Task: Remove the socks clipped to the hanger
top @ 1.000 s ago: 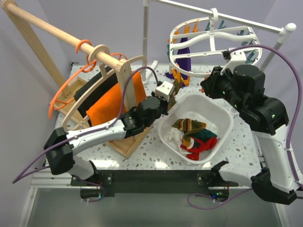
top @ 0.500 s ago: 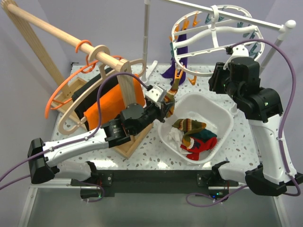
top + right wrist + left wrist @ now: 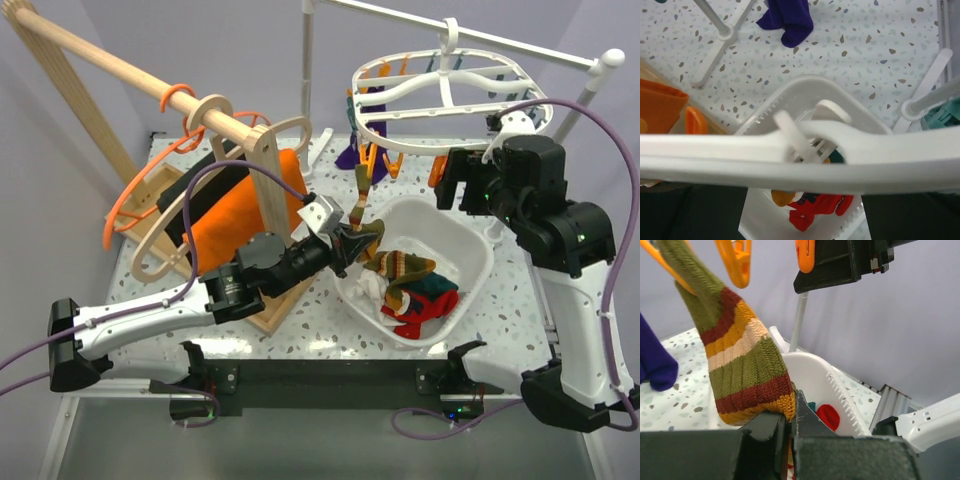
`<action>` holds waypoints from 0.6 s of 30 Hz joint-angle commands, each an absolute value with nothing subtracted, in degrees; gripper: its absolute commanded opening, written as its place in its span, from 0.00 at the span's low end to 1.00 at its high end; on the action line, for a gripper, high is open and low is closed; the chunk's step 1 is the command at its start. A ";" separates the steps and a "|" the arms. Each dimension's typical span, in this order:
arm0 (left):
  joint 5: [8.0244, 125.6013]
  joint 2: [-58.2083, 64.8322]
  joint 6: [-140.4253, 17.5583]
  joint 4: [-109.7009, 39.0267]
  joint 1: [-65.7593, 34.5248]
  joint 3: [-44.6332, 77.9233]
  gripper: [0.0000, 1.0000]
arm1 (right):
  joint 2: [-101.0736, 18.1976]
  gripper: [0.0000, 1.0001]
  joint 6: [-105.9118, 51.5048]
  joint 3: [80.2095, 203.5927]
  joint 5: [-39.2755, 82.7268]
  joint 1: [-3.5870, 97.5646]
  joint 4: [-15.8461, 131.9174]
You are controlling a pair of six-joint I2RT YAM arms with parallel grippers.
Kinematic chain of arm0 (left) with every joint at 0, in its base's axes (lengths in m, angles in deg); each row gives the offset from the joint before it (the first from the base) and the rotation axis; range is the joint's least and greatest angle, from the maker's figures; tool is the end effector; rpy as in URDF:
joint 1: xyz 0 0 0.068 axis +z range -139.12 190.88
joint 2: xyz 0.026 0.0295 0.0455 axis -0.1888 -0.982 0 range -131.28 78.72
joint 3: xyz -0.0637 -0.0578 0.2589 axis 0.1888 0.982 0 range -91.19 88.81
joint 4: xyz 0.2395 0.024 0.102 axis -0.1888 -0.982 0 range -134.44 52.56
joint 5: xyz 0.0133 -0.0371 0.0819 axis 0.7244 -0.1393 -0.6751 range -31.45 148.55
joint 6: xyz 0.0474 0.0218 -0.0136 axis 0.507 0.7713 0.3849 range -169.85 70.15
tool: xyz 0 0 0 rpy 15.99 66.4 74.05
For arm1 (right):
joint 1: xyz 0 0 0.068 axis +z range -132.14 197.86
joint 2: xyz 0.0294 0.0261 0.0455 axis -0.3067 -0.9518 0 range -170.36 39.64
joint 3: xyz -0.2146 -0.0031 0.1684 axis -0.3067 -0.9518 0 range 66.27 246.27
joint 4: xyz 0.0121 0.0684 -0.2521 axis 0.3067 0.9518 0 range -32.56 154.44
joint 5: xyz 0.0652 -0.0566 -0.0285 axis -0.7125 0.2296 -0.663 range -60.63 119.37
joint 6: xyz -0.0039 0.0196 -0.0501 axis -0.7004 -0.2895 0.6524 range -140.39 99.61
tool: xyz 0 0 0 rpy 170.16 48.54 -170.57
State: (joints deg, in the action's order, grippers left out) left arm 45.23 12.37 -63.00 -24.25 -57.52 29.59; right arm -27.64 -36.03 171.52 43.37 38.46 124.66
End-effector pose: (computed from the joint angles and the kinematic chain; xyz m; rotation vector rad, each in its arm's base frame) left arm 0.1079 -0.2505 0.3960 0.5347 1.4510 -0.9779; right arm 0.1612 0.0514 0.5021 0.0591 2.0666 0.1353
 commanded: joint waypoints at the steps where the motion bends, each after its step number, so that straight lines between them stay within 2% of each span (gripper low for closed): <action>1: 50.29 12.10 -65.06 -19.51 -58.46 28.96 0.00 | -23.65 0.87 -37.26 174.28 37.46 38.34 128.10; 12: 53.54 9.91 -65.23 -16.52 -61.97 28.61 0.00 | -23.20 0.86 -38.05 177.27 10.68 38.25 130.48; 18: 53.98 7.45 -65.41 -16.87 -63.03 27.47 0.00 | -21.79 0.86 -39.54 174.02 8.19 38.34 126.00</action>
